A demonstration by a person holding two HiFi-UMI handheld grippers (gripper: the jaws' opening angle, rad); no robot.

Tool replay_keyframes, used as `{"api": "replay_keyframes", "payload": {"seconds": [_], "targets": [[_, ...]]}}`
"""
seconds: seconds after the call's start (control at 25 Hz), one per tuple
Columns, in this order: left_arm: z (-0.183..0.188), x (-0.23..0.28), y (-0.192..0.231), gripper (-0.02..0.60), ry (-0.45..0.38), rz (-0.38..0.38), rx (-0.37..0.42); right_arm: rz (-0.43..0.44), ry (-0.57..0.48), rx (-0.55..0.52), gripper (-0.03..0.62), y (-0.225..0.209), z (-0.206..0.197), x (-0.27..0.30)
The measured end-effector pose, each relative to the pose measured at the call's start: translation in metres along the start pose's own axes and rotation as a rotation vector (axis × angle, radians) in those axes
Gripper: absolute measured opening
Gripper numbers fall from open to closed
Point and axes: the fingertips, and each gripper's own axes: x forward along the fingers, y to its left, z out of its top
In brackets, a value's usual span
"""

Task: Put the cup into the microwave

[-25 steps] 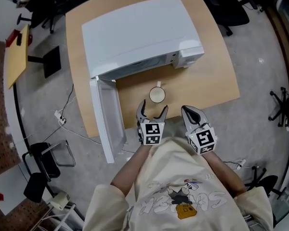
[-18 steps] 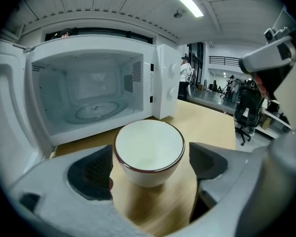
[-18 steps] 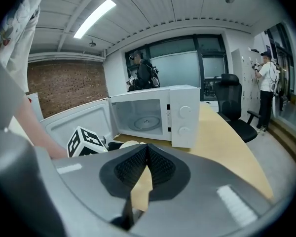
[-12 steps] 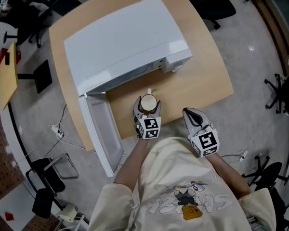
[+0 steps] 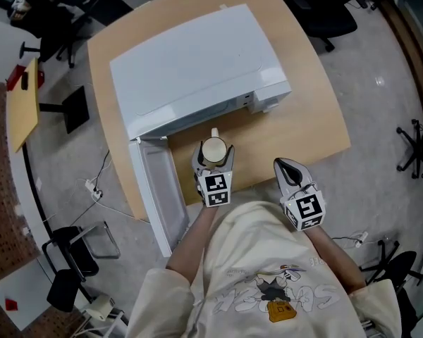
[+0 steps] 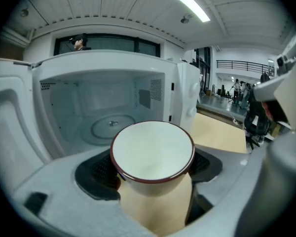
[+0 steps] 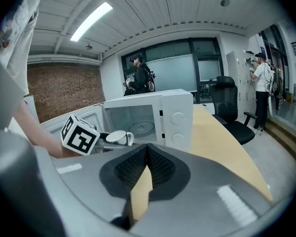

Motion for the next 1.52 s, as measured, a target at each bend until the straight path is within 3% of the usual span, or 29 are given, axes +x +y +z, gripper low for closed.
{"api": "replay_keyframes", "payload": {"seconds": [0.16, 0.28, 0.6, 0.84, 1.16, 1.24, 1.36, 1.52], "targets": [[0.043, 0.002, 0.034, 0.396, -0.061, 0.073, -0.078, 0.030, -0.018, -0.009, 0.006, 0.010, 0.009, 0.009], [0.066, 0.018, 0.063, 0.396, -0.085, 0.127, -0.091, 0.045, -0.029, -0.020, 0.006, 0.015, 0.014, 0.014], [0.070, 0.076, 0.111, 0.396, -0.043, 0.194, -0.106, -0.004, -0.001, -0.012, 0.006, 0.008, 0.008, 0.005], [0.075, 0.100, 0.117, 0.397, -0.064, 0.203, -0.074, -0.016, 0.051, -0.029, 0.005, 0.009, 0.000, -0.001], [0.078, 0.108, 0.122, 0.407, -0.094, 0.204, -0.042, -0.015, 0.046, -0.044, 0.005, 0.015, 0.001, -0.008], [0.075, 0.105, 0.120, 0.467, -0.082, 0.201, -0.041, -0.009, 0.047, -0.042, 0.005, 0.014, -0.003, -0.009], [0.070, 0.085, 0.114, 0.483, -0.076, 0.193, -0.081, 0.003, 0.037, -0.048, 0.005, 0.014, -0.004, -0.009], [0.050, 0.030, 0.085, 0.390, -0.051, 0.161, -0.153, 0.029, 0.013, -0.047, 0.005, 0.018, 0.003, -0.007]]}}
